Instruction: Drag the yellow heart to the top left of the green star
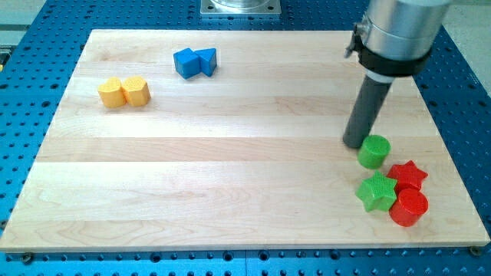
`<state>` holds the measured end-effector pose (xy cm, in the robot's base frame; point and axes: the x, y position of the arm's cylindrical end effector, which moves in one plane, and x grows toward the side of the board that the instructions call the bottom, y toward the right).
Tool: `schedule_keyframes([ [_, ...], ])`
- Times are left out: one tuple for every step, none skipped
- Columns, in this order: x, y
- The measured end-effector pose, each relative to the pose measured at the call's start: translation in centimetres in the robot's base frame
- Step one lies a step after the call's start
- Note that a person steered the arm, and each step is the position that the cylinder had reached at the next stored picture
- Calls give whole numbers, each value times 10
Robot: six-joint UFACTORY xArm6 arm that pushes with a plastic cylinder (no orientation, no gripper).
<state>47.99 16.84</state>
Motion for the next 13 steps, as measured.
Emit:
schedule_keyframes([
  [10,-6],
  [0,-67],
  [-15,-145],
  [-26,-233],
  [-31,-321],
  [-33,-393],
  [-70,-426],
  [-120,-433],
  [-137,-427],
  [-128,-408],
  [-102,-381],
  [-96,-359],
  [-80,-348],
])
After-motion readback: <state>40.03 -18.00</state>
